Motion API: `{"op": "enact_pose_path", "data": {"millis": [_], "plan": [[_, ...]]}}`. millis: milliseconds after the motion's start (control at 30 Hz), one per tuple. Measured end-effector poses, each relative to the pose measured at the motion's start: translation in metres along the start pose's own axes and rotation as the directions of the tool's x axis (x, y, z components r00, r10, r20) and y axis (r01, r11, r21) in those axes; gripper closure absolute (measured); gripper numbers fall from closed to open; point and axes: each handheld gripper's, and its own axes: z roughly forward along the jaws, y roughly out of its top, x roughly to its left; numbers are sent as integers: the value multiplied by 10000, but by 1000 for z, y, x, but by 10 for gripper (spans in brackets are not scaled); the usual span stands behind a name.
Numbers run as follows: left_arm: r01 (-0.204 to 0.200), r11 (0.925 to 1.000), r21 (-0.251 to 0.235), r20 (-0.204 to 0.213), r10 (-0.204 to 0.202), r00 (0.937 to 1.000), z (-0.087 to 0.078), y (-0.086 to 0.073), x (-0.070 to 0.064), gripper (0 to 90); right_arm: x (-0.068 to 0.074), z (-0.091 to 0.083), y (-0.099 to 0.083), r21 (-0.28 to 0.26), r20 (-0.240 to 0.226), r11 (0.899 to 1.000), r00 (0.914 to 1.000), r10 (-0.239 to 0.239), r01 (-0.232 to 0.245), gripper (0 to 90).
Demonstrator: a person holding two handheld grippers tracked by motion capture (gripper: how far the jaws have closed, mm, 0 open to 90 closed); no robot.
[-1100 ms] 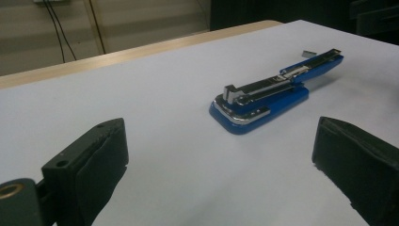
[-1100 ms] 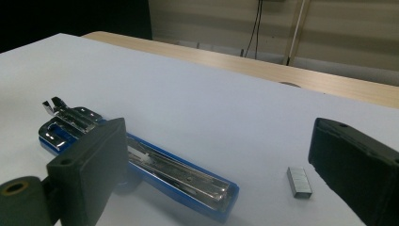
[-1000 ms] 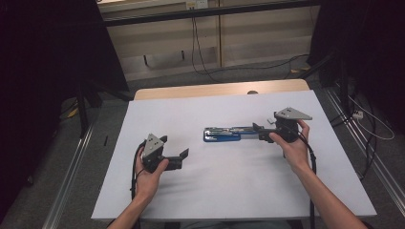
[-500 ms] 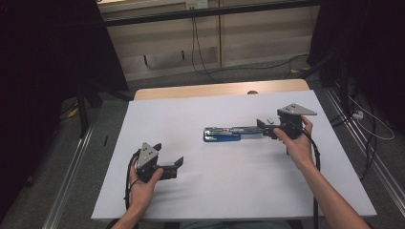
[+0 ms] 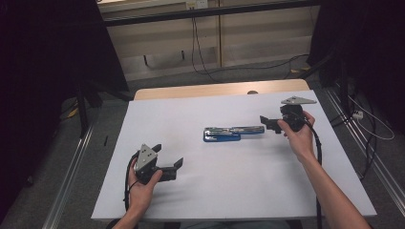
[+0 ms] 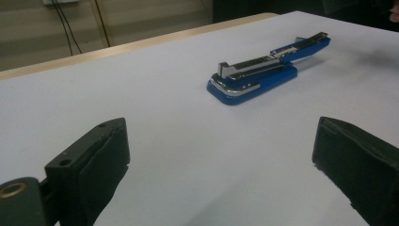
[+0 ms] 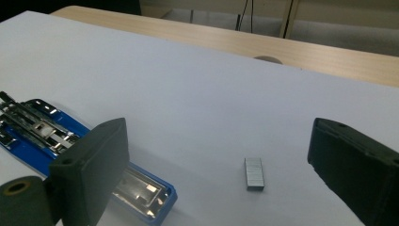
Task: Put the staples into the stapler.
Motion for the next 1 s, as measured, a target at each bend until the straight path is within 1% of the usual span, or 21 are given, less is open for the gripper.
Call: {"op": "enact_pose_path", "data": {"millis": [33, 100, 133, 167, 233, 300, 333, 367, 400, 467, 533, 567, 633, 700, 767, 833, 900, 933, 1000], "plan": [[-9, 10000, -13, 23, 9, 10000, -3, -1, 0, 47, -1, 1, 0, 46, 28, 10000, 10000, -56, 55, 66], [5, 10000, -54, 44, -5, 10000, -6, -1, 0, 46, -5, 5, -1, 95, 69, 10000, 10000, 29, -30, 75], [57, 9999, -118, 11, -57, 10000, -7, -1, 0, 47, -7, 7, -1, 181, 57, 9998, 10000, 47, -48, 83], [34, 9999, -102, -6, -34, 10000, -7, 0, 1, 46, -9, 9, 0, 389, 75, 9992, 10000, -11, 8, 87], [64, 9999, -107, 0, -64, 10000, -6, -1, 2, 46, -13, 12, 2, 622, 153, 9981, 9999, -37, 27, 95], [38, 10000, 1, -7, -38, 10000, -6, -1, 3, 46, -16, 14, 3, 761, 69, 9971, 10000, 9, -14, 121], [60, 10000, 22, 11, -60, 10000, -6, -1, 3, 46, -17, 16, 5, 848, 64, 9964, 10000, -26, 21, 117], [190, 9998, 29, 86, -191, 9998, -6, -2, 3, 47, -18, 17, 5, 902, 73, 9959, 10000, -8, 1, 112], [228, 9997, 37, 93, -229, 9997, -6, -2, 3, 46, -19, 18, 7, 1000, 130, 9950, 9999, -28, 15, 113], [108, 9999, 97, 86, -109, 9999, -6, -2, 3, 47, -22, 21, 9, 1214, 238, 9925, 9996, -145, 115, 122], [106, 9999, 84, 96, -106, 9999, -5, -2, 2, 46, -25, 24, 12, 1336, 184, 9910, 9998, -67, 42, 124], [98, 9999, 86, 103, -98, 9999, -5, -2, 2, 46, -26, 25, 13, 1532, 141, 9882, 9999, -84, 61, 118], [108, 9999, 96, 144, -110, 9998, -3, -2, 2, 47, -29, 28, 14, 1739, 122, 9847, 9999, -100, 77, 122], [15, 9999, 142, 157, -17, 9999, -3, -2, 2, 46, -31, 30, 15, 1867, 206, 9824, 9998, -73, 33, 129], [37, 9999, 155, 164, -40, 9999, -3, -2, 2, 47, -34, 31, 13, 2068, 261, 9784, 9997, 33, -86, 146], [14, 9999, 138, 179, -16, 9998, -3, -2, 2, 47, -37, 33, 11, 2228, 343, 9748, 9994, 38, -113, 162], [23, 9999, 152, 137, -25, 9999, -3, -2, 2, 47, -41, 34, 8, 2382, 188, 9712, 9998, -10, -35, 141], [14, 9999, 163, 124, -16, 9999, -3, -2, 2, 46, -42, 34, 7, 2453, 134, 9694, 9999, 82, -112, 140], [35, 9999, 157, 139, -37, 9999, -3, -2, 2, 46, -45, 35, 6, 2608, 13, 9654, 10000, 30, -33, 152]]}}
